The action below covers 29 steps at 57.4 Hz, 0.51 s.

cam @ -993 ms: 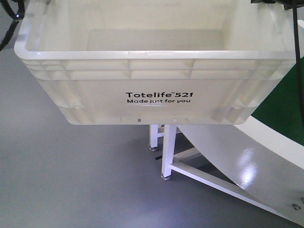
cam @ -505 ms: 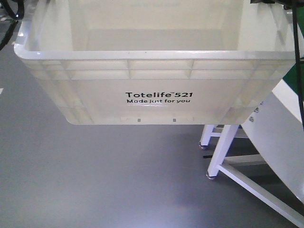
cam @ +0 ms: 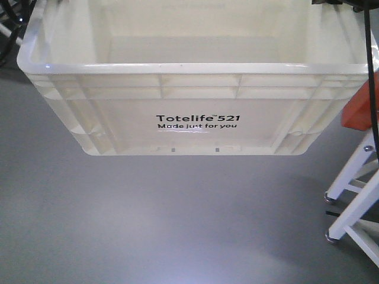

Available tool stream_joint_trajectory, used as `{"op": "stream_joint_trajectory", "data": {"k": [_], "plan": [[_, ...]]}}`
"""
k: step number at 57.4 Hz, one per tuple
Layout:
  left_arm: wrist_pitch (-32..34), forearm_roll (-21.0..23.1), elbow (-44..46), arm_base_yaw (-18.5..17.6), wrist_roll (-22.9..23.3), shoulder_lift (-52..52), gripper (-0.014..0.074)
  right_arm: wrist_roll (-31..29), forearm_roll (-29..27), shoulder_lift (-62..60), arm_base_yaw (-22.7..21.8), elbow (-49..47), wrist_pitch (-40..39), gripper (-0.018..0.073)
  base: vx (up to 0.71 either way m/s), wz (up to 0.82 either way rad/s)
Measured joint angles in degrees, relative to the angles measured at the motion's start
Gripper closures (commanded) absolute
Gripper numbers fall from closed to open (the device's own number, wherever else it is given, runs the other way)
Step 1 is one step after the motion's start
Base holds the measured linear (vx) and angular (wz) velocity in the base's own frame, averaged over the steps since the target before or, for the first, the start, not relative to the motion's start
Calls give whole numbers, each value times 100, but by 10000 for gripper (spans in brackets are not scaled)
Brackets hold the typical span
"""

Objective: Place moving items into box and shelve
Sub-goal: 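Hold the tote with both grippers while the base turns away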

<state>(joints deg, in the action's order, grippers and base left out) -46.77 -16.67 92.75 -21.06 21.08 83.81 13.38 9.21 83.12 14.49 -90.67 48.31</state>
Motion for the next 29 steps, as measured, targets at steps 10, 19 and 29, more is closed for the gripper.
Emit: {"op": "stream_joint_trajectory", "data": {"k": [10, 19, 29], "plan": [[-5, 0, 0, 0, 0, 0, 594, 0, 0, 0, 0, 0, 0, 564, -19, 72], [-5, 0, 0, 0, 0, 0, 594, 0, 1, 0, 0, 0, 0, 564, -18, 70], [-5, 6, 0, 0, 5, 0, 594, 0, 1, 0, 0, 0, 0, 564, -17, 71]]}}
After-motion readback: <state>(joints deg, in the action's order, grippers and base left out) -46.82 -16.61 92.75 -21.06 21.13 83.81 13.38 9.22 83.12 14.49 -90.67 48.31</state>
